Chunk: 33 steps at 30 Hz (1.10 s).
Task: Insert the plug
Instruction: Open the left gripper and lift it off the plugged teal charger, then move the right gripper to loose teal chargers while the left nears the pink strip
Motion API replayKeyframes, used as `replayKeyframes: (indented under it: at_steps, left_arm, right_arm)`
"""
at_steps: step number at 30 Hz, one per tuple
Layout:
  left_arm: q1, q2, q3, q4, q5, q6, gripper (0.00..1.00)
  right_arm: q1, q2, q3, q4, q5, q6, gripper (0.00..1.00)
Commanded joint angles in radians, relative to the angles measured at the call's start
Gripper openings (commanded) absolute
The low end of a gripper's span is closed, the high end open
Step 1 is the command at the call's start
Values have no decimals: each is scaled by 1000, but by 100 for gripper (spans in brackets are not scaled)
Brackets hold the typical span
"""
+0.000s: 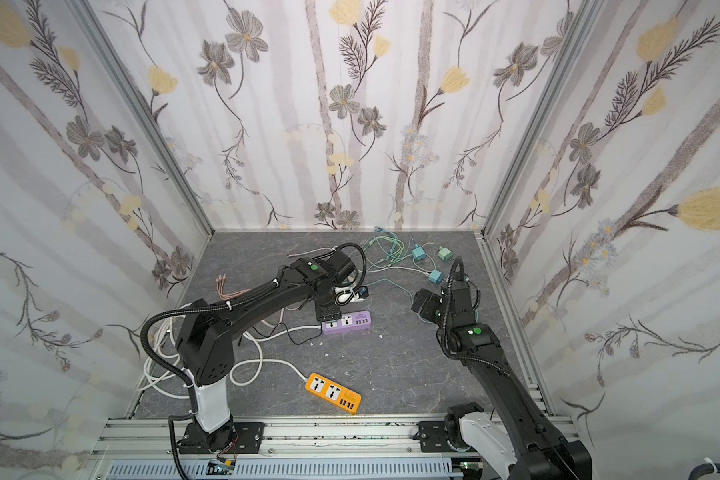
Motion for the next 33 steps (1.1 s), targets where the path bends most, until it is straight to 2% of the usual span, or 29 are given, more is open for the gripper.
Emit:
replayKeyframes:
  at_steps: [1, 5, 9, 13, 19, 25, 29, 33]
  left_arm:
    - [1, -81, -39, 142, 48, -60, 100]
    - [10, -179, -108, 332, 26, -195, 100]
    - [25, -241, -170, 535, -52, -399, 100]
    - [33, -276, -233, 668, -129, -569, 100]
    - [41, -320, -323, 821, -183, -690, 100]
    - [47, -325, -327, 769, -224, -706, 100]
    - [55, -337, -319, 701, -223, -734, 100]
    - [67, -356, -346, 705, -225, -739, 100]
  right_arm:
    - [-57, 73, 43, 7, -86, -7, 99]
    - [-179, 216, 112, -10, -218, 10, 99]
    - [-283, 392, 205, -18, -422, 39, 99]
    - [-339, 608, 405, -38, -559, 43, 99]
    - [-344, 864, 670, 3, -567, 168, 99]
    - [-345, 1114, 979, -70, -525, 244, 99]
    - [-348, 1192, 1008, -35, -506, 347, 99]
    - [-348, 1235, 1011, -16, -554, 390, 99]
